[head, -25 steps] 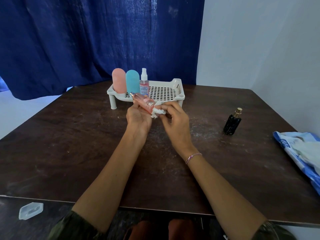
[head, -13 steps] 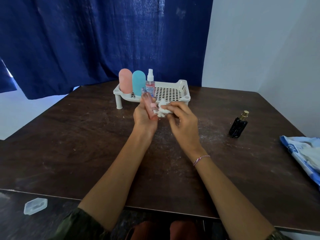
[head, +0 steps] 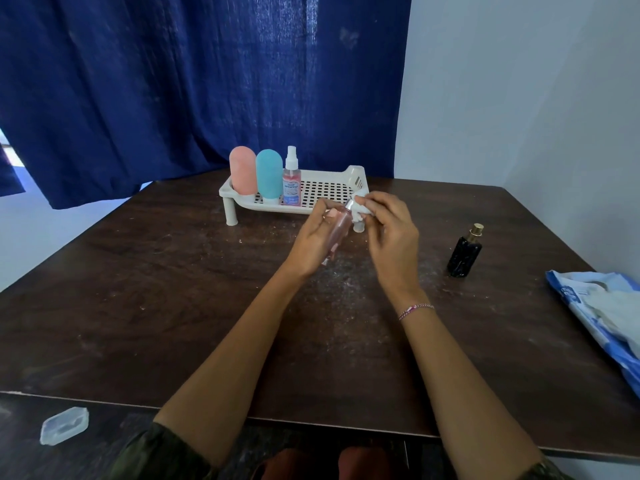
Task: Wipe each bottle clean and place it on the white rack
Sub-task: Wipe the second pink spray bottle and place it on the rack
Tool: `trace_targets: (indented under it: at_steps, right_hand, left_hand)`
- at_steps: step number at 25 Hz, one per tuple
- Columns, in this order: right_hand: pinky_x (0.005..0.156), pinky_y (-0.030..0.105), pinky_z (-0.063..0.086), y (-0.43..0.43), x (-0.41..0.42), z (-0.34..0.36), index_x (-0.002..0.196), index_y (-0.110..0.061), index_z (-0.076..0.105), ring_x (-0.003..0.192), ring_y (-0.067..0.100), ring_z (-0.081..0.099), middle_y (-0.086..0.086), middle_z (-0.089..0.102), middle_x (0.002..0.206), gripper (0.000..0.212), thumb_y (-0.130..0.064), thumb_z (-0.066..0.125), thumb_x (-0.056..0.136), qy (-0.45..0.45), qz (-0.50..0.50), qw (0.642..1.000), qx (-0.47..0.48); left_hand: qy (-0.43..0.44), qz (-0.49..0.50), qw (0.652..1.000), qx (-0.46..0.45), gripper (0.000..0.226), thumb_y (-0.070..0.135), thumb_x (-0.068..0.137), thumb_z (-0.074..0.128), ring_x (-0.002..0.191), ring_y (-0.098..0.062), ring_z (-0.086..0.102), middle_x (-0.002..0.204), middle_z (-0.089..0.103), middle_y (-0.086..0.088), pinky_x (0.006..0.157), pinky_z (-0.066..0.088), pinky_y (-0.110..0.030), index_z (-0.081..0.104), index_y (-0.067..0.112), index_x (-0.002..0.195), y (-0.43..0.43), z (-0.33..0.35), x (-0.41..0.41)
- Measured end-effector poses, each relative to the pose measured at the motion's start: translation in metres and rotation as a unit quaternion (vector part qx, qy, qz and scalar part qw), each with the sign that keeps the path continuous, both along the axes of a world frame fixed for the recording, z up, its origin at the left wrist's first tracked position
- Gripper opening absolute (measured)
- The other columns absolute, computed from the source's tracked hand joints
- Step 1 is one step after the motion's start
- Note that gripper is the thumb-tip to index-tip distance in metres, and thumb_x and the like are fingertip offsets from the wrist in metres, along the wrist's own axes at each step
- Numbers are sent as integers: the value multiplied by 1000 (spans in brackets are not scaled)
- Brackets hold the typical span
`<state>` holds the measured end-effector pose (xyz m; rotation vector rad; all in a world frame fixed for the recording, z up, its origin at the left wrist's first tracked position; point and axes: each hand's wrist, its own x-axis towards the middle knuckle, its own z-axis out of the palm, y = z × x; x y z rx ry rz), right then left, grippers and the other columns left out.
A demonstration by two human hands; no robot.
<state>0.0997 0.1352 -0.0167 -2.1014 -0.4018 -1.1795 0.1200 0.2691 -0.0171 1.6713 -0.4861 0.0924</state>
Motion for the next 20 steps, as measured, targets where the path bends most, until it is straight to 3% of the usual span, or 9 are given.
trace_targets:
  at_steps: [4, 8, 14, 16, 18, 20]
  right_hand:
    - [101, 31, 42, 3, -3, 2, 117, -4, 62, 115, 19, 48, 9, 61, 118, 33, -5, 58, 84, -1, -5, 989, -151]
    - [101, 34, 43, 8, -2, 3, 116, -3, 62, 113, 24, 53, 12, 61, 117, 36, 2, 64, 81, 56, -4, 985, -166]
    - [100, 33, 45, 2, 3, 4, 122, -3, 55, 118, 22, 49, 12, 53, 127, 31, -11, 51, 93, 196, -8, 971, -139]
    - [88, 24, 48, -1, 5, 3, 116, -3, 57, 108, 19, 55, 12, 57, 120, 26, -15, 43, 97, 216, -3, 973, -86]
    - [72, 9, 41, -4, 5, 4, 106, -4, 60, 91, 12, 56, 10, 60, 108, 26, -20, 40, 99, 237, 12, 971, -8]
    - [66, 5, 39, -7, 5, 4, 101, -5, 63, 83, 6, 54, 8, 63, 103, 24, -21, 45, 97, 249, 40, 966, 49]
  left_hand:
    - [-22, 17, 999, 45, 19, 28, 102, 30, 86, -6, 56, 105, 56, 0, 68, 47, -15, 47, 17, 105, 10, -3, 3]
    - [-80, 37, 988, 126, 19, 26, 102, 33, 89, -6, 58, 104, 58, 2, 69, 48, -9, 47, 13, 106, 17, -5, 4]
    - [-178, 52, 942, 281, 18, 26, 101, 37, 77, -10, 56, 93, 60, 6, 68, 43, -28, 47, 15, 109, 18, -5, 2]
    - [-198, 49, 925, 321, 17, 27, 100, 37, 79, -11, 55, 96, 62, 2, 70, 40, -27, 45, 17, 111, 16, -5, 1]
    - [-208, 51, 914, 343, 16, 28, 100, 37, 82, -13, 55, 100, 63, -2, 71, 41, -27, 44, 18, 111, 14, -5, 1]
    - [-205, 52, 918, 336, 14, 28, 100, 38, 87, -14, 59, 105, 64, -2, 75, 47, -32, 42, 20, 111, 15, -4, 1]
